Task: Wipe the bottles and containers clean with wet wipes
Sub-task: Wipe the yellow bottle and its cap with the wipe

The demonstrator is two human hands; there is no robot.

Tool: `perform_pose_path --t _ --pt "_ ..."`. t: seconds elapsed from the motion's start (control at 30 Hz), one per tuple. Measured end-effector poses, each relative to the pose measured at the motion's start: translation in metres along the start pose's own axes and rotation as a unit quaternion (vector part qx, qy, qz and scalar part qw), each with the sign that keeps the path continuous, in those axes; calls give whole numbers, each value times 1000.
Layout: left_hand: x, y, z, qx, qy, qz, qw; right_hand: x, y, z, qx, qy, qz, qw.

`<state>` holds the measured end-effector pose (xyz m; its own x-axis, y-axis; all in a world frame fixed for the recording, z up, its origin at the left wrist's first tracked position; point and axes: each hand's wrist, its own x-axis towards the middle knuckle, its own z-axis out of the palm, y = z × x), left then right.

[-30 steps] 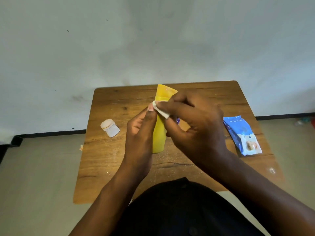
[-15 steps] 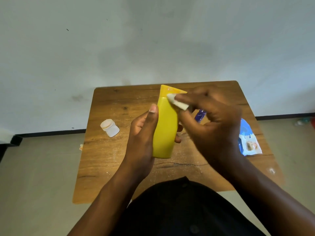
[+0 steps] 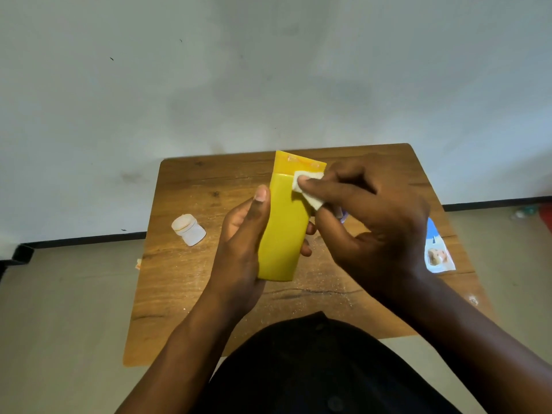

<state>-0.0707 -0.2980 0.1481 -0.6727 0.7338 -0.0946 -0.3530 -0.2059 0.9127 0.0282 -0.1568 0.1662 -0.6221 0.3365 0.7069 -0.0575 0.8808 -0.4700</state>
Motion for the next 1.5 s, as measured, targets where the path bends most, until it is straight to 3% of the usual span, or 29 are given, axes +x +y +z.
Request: perform_pose_path --t 0.1,0.2,0.37,0.47,0.57,0.77,0.9,1.1,1.33,1.5 --pt "2 0 -8 48 -43 61 996 15 6 -8 37 43 54 997" --pt "5 -3 -16 132 -57 116 983 22 12 -15 90 -3 99 991" --pt "7 -3 -22 166 -38 170 971 24 6 -26 182 -84 53 978" --pt "6 -4 -23 169 -34 186 967 24 7 -27 179 -91 45 979" --pt "6 -4 -23 168 -33 190 967 23 13 -24 163 -73 82 981" --pt "5 -4 -22 165 -40 184 968 22 9 -25 222 -100 64 968" --pt "4 -2 -22 168 -41 181 968 23 14 -19 191 -67 105 974" --pt "2 -4 -19 176 -25 167 970 17 5 -21 246 -91 85 961" --pt "1 -9 -23 213 -21 168 962 23 11 -18 189 -91 158 965" --pt "-1 -10 -24 268 1 168 949 19 7 -24 203 -119 146 961"
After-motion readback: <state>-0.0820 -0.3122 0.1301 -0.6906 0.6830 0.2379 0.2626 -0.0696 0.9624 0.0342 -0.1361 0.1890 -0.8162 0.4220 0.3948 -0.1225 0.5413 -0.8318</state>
